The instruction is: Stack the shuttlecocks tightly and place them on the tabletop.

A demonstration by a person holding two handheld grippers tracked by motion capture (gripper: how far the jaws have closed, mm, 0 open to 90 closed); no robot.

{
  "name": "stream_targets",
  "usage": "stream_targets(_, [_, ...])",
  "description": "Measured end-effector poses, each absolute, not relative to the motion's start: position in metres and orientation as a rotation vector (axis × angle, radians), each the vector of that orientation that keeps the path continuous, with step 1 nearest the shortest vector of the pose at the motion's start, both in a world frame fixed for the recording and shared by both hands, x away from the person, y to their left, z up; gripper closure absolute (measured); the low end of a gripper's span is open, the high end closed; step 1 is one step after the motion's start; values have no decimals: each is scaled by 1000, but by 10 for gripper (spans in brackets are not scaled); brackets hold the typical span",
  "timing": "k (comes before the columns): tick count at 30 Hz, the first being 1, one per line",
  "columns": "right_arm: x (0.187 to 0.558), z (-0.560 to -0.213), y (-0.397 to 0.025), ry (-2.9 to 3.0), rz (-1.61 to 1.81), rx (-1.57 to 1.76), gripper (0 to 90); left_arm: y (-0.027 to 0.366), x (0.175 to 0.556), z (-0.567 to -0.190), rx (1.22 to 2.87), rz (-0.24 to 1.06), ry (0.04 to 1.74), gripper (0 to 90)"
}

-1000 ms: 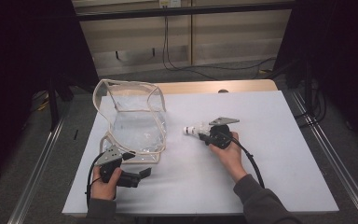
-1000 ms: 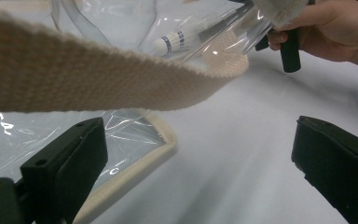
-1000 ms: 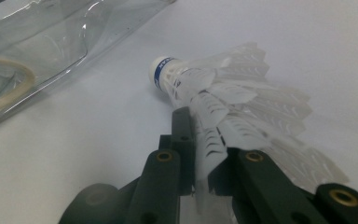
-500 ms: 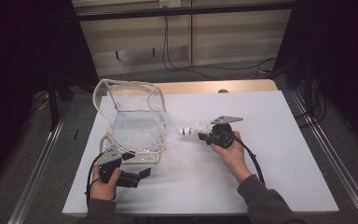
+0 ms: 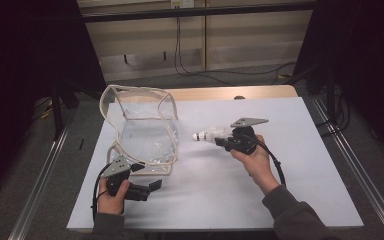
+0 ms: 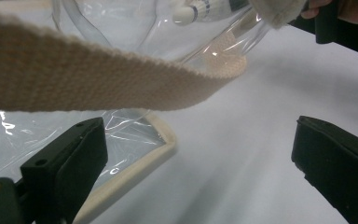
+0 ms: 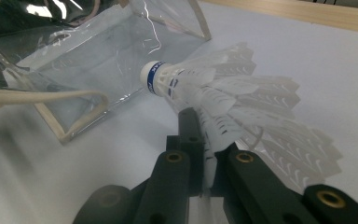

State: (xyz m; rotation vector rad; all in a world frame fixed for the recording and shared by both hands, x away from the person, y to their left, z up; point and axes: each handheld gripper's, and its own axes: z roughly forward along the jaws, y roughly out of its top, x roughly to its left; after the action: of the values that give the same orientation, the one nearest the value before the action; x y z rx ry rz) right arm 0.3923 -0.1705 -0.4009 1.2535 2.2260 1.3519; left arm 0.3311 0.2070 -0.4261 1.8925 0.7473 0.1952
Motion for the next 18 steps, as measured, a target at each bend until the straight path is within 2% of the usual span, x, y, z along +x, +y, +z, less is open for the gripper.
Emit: stream_targets(18, [387, -355, -172, 2236, 1363, 1196, 893, 207, 331, -426, 1885, 191, 749, 35])
